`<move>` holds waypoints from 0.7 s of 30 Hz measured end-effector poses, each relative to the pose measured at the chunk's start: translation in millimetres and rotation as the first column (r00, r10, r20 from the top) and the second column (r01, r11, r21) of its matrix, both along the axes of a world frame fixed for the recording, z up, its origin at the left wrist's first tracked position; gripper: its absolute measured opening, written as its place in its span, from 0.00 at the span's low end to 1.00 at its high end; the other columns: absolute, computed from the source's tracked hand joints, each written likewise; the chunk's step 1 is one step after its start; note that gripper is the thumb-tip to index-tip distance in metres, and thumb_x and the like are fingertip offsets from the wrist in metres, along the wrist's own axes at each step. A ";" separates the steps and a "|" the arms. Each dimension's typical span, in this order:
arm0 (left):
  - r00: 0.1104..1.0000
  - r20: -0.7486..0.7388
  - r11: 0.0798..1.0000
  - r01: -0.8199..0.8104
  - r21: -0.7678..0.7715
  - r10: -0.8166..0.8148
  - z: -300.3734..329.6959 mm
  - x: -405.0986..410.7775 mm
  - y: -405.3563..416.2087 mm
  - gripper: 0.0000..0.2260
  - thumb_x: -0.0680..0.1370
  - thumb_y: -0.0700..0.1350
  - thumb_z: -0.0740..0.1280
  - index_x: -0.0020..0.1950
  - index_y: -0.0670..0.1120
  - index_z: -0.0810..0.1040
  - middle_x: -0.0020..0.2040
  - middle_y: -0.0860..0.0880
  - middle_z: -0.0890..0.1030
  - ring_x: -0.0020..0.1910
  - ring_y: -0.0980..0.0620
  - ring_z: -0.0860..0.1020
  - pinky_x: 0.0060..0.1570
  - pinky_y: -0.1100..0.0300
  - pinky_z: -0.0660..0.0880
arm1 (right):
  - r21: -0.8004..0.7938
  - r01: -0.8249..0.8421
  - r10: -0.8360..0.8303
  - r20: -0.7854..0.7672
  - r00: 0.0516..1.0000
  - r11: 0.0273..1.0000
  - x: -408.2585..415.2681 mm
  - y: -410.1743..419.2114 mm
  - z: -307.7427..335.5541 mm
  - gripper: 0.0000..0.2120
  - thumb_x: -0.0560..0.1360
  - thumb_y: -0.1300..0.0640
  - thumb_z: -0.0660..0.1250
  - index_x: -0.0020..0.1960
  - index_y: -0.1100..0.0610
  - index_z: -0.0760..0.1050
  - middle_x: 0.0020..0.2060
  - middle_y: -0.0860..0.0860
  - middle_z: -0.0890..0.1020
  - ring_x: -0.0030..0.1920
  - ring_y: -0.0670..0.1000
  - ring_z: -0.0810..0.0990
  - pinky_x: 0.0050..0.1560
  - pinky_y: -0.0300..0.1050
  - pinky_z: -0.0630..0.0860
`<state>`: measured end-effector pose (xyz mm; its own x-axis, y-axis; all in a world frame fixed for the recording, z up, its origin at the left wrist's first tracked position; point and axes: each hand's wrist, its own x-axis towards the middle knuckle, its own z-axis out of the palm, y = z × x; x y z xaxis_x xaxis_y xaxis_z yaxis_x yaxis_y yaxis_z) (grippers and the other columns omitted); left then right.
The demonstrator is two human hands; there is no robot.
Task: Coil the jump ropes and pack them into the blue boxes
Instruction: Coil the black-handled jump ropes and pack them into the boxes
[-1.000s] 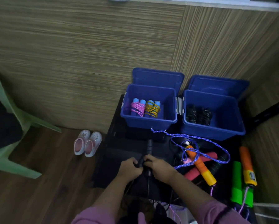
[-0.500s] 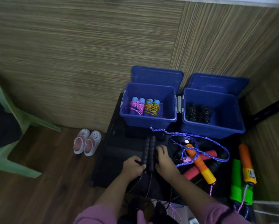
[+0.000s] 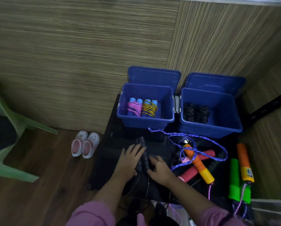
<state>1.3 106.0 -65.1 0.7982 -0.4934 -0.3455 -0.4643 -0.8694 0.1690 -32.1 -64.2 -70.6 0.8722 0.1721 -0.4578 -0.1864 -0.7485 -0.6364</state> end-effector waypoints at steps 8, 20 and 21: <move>0.914 -0.045 0.875 0.400 0.274 -0.404 1.6 23.9 -2.1 0.41 0.73 0.56 0.70 0.78 0.56 0.49 0.79 0.51 0.41 0.78 0.50 0.43 0.68 0.35 0.34 | 0.027 0.028 -0.028 -0.019 0.999 0.999 -6.6 -3.6 3.7 0.24 0.75 0.59 0.68 0.69 0.60 0.69 0.59 0.56 0.79 0.60 0.52 0.77 0.54 0.31 0.66; 0.993 0.036 0.962 0.098 0.256 -0.111 15.5 15.4 -15.4 0.41 0.71 0.65 0.68 0.77 0.57 0.51 0.79 0.49 0.51 0.73 0.43 0.58 0.65 0.32 0.56 | 0.040 0.176 -0.171 -0.095 0.981 0.984 -9.4 1.1 12.6 0.25 0.66 0.56 0.76 0.51 0.55 0.61 0.42 0.50 0.78 0.41 0.48 0.77 0.32 0.32 0.67; 0.994 0.050 0.958 0.082 0.276 -0.099 17.0 15.6 -17.4 0.41 0.72 0.66 0.67 0.78 0.56 0.50 0.78 0.49 0.52 0.72 0.42 0.60 0.65 0.32 0.56 | 0.040 0.179 -0.175 -0.092 0.980 0.983 -9.0 1.6 12.5 0.27 0.65 0.57 0.77 0.52 0.55 0.61 0.42 0.50 0.78 0.41 0.49 0.77 0.32 0.32 0.67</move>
<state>16.9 88.6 -48.2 0.7792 -0.4582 -0.4277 -0.5451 -0.8323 -0.1013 -41.1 -62.5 -58.0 0.8478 0.0421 -0.5286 -0.3695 -0.6681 -0.6459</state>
